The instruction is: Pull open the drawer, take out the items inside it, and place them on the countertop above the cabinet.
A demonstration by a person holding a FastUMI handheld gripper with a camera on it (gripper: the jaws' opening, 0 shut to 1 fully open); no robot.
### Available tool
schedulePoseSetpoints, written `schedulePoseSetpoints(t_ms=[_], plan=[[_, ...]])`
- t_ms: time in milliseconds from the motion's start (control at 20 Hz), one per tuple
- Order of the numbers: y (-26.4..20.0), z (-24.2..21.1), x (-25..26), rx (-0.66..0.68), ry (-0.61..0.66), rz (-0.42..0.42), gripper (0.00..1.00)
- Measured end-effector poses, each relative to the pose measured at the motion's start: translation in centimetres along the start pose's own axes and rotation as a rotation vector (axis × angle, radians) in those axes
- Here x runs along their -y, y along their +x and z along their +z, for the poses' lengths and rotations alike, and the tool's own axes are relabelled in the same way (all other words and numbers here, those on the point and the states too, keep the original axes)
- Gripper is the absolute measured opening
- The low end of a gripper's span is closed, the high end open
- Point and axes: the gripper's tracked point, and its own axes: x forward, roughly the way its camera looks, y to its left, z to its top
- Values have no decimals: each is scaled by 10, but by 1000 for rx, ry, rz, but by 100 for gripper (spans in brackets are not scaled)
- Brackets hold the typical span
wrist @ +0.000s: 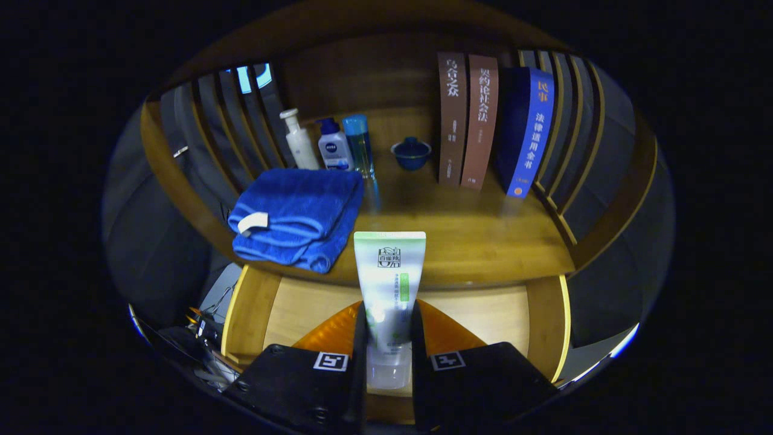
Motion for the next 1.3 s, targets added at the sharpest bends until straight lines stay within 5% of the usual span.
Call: schedulePoseSetpoints(t_ms=[450,950,1050,1300], plan=[[75,64,-2,-32,24,-1,35],[122,60,6,-111,35,-32,36],[120,57,4,-126,54,-24,46],[102,59,4,-95,78,-24,91]])
